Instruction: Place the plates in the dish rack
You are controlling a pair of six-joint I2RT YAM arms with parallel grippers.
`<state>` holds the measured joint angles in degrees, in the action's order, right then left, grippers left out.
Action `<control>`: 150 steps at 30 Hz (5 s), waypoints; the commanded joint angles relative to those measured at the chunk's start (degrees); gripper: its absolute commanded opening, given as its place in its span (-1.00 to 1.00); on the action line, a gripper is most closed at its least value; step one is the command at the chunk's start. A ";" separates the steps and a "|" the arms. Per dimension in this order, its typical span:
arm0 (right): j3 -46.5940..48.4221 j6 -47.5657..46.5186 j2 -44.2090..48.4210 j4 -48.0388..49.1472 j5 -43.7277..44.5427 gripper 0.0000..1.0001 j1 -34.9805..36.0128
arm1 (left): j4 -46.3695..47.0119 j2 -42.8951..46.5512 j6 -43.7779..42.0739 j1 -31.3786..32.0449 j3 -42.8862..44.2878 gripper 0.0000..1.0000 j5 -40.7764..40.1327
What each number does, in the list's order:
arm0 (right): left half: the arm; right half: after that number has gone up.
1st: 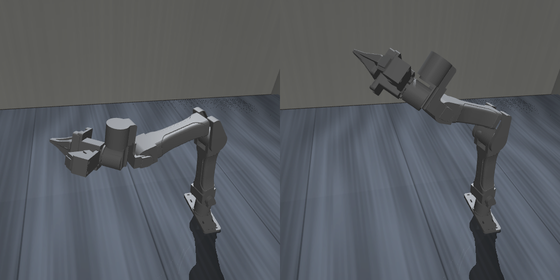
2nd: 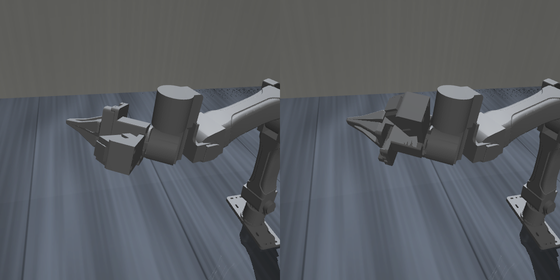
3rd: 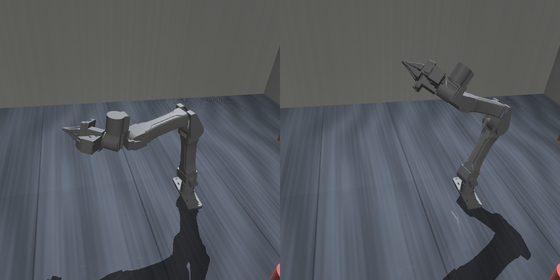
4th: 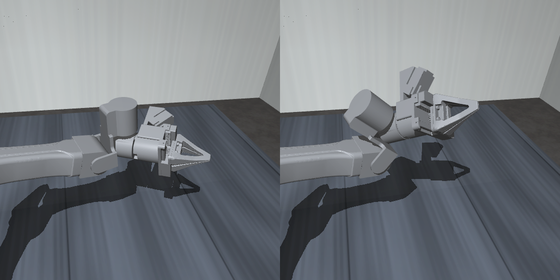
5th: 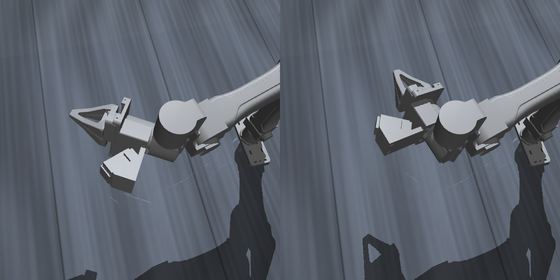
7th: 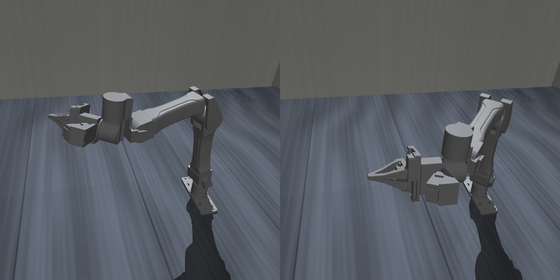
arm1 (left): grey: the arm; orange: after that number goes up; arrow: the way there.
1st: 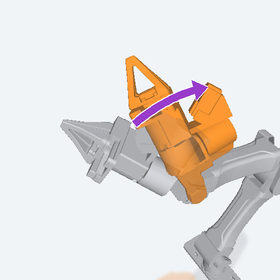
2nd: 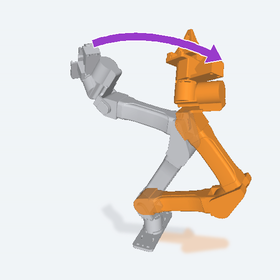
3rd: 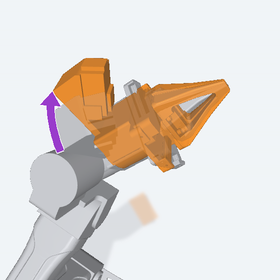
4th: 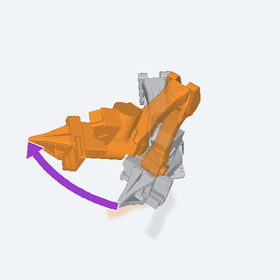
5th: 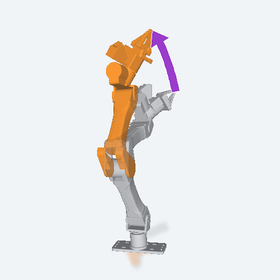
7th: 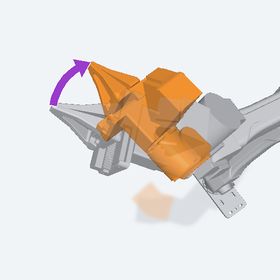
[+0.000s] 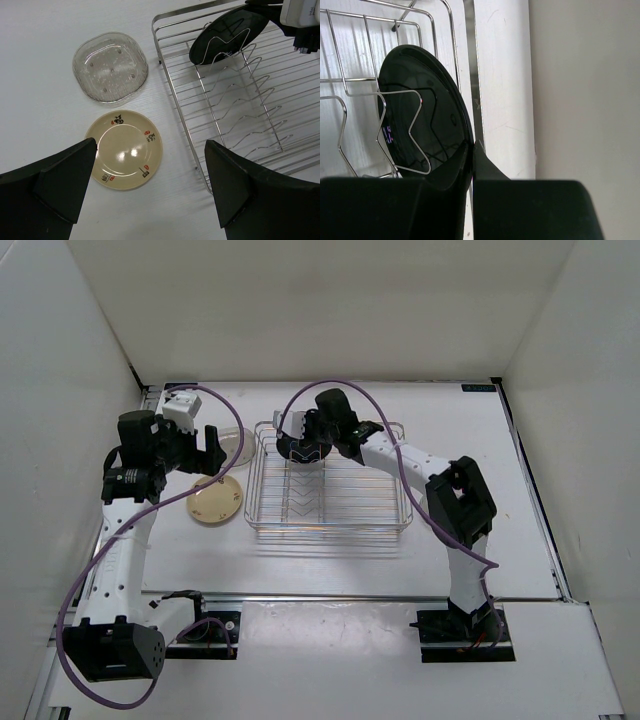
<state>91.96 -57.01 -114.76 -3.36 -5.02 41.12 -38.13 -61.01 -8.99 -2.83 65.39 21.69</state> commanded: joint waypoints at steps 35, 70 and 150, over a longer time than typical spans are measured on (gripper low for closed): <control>4.38 -14.15 6.03 14.47 12.90 0.46 1.24 | 0.34 1.96 -1.03 -0.77 0.27 1.00 0.63; -27.71 35.83 41.20 -18.09 -14.75 1.00 -37.51 | 2.98 -56.39 -2.26 -14.04 28.75 0.52 20.14; -34.92 34.78 47.08 -17.56 -29.09 1.00 -43.94 | -2.21 -63.62 0.91 -11.06 47.81 -0.80 -0.07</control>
<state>57.41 -21.63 -68.97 -22.44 -32.40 -2.61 -40.88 -129.84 -8.73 -12.73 110.17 23.29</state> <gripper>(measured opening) 0.997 0.122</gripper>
